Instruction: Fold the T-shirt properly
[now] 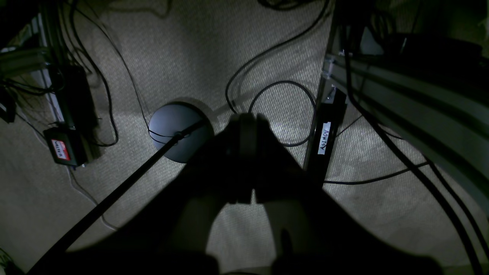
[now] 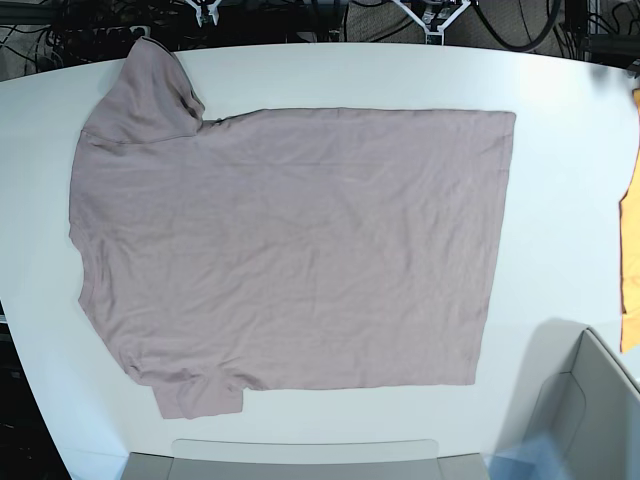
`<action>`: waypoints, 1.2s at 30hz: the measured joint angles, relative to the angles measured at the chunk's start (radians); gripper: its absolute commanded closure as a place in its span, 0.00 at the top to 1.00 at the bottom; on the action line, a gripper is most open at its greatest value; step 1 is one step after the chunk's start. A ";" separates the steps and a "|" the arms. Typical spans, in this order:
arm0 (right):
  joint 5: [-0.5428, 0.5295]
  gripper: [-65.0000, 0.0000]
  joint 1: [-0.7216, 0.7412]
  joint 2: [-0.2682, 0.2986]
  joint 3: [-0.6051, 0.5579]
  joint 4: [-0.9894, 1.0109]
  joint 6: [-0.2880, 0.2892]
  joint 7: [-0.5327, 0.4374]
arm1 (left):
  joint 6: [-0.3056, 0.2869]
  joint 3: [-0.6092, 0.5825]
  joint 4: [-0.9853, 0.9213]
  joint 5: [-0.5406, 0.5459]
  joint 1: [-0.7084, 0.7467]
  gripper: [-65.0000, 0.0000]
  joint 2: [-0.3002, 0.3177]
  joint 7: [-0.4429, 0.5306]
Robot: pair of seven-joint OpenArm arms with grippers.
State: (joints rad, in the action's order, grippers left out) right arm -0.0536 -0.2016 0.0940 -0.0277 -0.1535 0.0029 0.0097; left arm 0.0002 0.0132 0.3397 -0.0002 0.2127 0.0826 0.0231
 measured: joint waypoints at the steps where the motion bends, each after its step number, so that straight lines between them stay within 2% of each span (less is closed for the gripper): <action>1: 0.000 0.00 0.000 0.006 0.000 0.000 -0.001 0.001 | 0.000 0.000 0.000 0.000 0.000 0.01 -0.002 0.000; 22: 0.000 0.00 0.000 0.019 -0.002 -0.002 -0.004 0.000 | 0.000 0.000 0.000 0.000 0.009 0.00 -0.002 0.000; 28: 0.000 0.00 -0.009 0.022 -0.002 -0.011 -0.003 0.000 | 0.000 0.000 0.001 0.000 0.026 0.00 0.009 0.034; 36: 0.002 0.00 -0.250 0.078 -0.004 -0.379 -0.003 0.003 | 0.001 0.000 0.182 0.000 0.192 0.00 0.064 0.027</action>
State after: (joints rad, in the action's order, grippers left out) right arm -0.0517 -0.4515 0.1722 -0.0319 -0.5327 -0.0006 0.0132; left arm 0.0010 0.0135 0.5213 -0.0002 0.4046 0.1471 0.0505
